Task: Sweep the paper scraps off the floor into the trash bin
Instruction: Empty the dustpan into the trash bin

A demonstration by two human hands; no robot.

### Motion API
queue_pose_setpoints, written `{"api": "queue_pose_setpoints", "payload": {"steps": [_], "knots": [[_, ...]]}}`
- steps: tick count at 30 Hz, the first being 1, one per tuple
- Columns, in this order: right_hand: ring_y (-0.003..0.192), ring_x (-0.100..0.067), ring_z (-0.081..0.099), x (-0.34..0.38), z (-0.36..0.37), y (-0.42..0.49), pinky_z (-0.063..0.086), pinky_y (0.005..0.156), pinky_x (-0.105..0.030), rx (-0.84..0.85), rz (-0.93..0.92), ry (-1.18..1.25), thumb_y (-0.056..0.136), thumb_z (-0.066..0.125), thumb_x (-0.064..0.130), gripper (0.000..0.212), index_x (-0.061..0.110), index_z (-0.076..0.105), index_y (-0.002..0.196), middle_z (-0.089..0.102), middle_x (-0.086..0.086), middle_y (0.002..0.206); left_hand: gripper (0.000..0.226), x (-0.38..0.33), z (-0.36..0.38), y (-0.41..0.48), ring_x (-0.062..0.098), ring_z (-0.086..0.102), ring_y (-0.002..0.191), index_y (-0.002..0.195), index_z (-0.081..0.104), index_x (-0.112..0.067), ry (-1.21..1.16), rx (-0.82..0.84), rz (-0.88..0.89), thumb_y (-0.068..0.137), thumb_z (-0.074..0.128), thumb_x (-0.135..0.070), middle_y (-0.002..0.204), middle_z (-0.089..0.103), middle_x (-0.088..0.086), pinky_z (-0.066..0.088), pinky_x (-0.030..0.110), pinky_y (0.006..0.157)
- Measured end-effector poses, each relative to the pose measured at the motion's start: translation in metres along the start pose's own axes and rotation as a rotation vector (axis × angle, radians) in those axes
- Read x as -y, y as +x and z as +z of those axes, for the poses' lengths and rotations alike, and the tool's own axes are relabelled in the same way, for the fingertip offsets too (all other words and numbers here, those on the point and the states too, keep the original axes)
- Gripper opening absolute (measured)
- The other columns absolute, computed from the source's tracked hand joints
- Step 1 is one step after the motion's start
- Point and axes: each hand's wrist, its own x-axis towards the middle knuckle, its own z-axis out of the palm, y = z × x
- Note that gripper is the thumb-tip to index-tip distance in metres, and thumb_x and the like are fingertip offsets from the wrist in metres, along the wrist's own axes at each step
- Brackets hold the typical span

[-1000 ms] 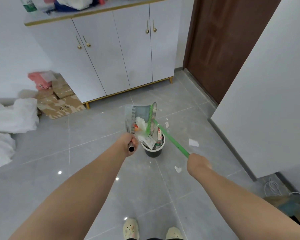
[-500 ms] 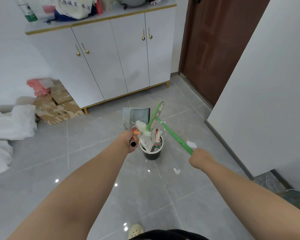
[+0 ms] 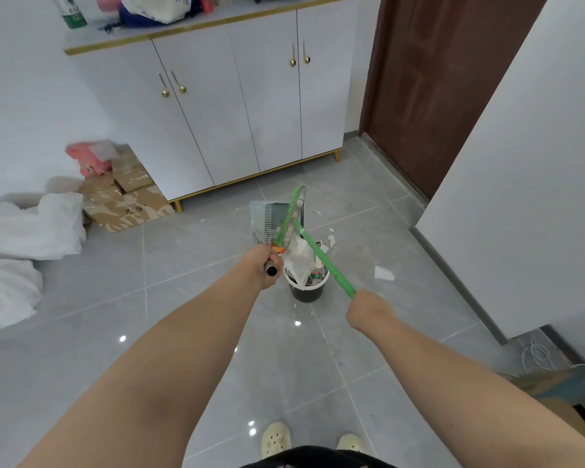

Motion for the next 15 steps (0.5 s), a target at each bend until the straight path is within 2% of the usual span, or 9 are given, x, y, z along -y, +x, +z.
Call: {"api": "queue_pose_setpoints", "payload": {"steps": [3, 6, 8, 11, 15], "knots": [[0.122, -0.024, 0.054, 0.001, 0.013, -0.001, 0.044, 0.098, -0.03, -0.012, 0.03, -0.029, 0.095, 0.047, 0.016, 0.033, 0.01, 0.05, 0.128, 0.057, -0.006, 0.129, 0.029, -0.005, -0.003, 0.0, 0.004, 0.029, 0.021, 0.073, 0.035, -0.009, -0.022, 0.02, 0.009, 0.097, 0.025, 0.003, 0.035, 0.033, 0.0, 0.026, 0.011, 0.025], [0.119, -0.024, 0.056, -0.009, 0.018, -0.001, 0.046, 0.094, -0.031, -0.043, 0.051, -0.042, 0.095, 0.051, 0.025, 0.035, 0.011, 0.049, 0.127, 0.058, -0.006, 0.126, 0.027, -0.01, -0.01, 0.004, 0.004, 0.029, 0.022, 0.074, 0.036, -0.01, -0.043, -0.002, -0.003, 0.097, 0.028, 0.002, 0.04, 0.033, -0.001, 0.027, 0.012, 0.025], [0.119, -0.025, 0.056, -0.017, 0.02, 0.0, 0.046, 0.094, -0.031, -0.055, 0.074, -0.049, 0.096, 0.049, 0.023, 0.033, 0.01, 0.049, 0.126, 0.059, -0.006, 0.125, 0.026, -0.013, -0.015, 0.006, 0.004, 0.03, 0.023, 0.074, 0.035, -0.01, -0.031, -0.009, -0.012, 0.096, 0.029, 0.002, 0.048, 0.031, -0.001, 0.027, 0.012, 0.025], [0.119, -0.025, 0.056, -0.022, 0.02, -0.001, 0.046, 0.094, -0.032, -0.056, 0.096, -0.065, 0.097, 0.043, 0.013, 0.031, 0.008, 0.05, 0.126, 0.059, -0.008, 0.125, 0.027, -0.012, -0.019, 0.004, 0.005, 0.029, 0.023, 0.074, 0.034, -0.01, -0.019, 0.007, -0.005, 0.096, 0.027, 0.003, 0.039, 0.03, -0.001, 0.027, 0.012, 0.025], [0.12, -0.026, 0.055, -0.026, 0.023, -0.005, 0.046, 0.095, -0.033, -0.024, 0.127, -0.032, 0.096, 0.042, 0.012, 0.033, 0.008, 0.053, 0.126, 0.058, -0.008, 0.127, 0.027, -0.008, -0.022, 0.001, 0.005, 0.028, 0.022, 0.074, 0.035, -0.01, -0.028, 0.02, 0.011, 0.095, 0.024, 0.004, 0.035, 0.03, -0.002, 0.026, 0.011, 0.026]]}}
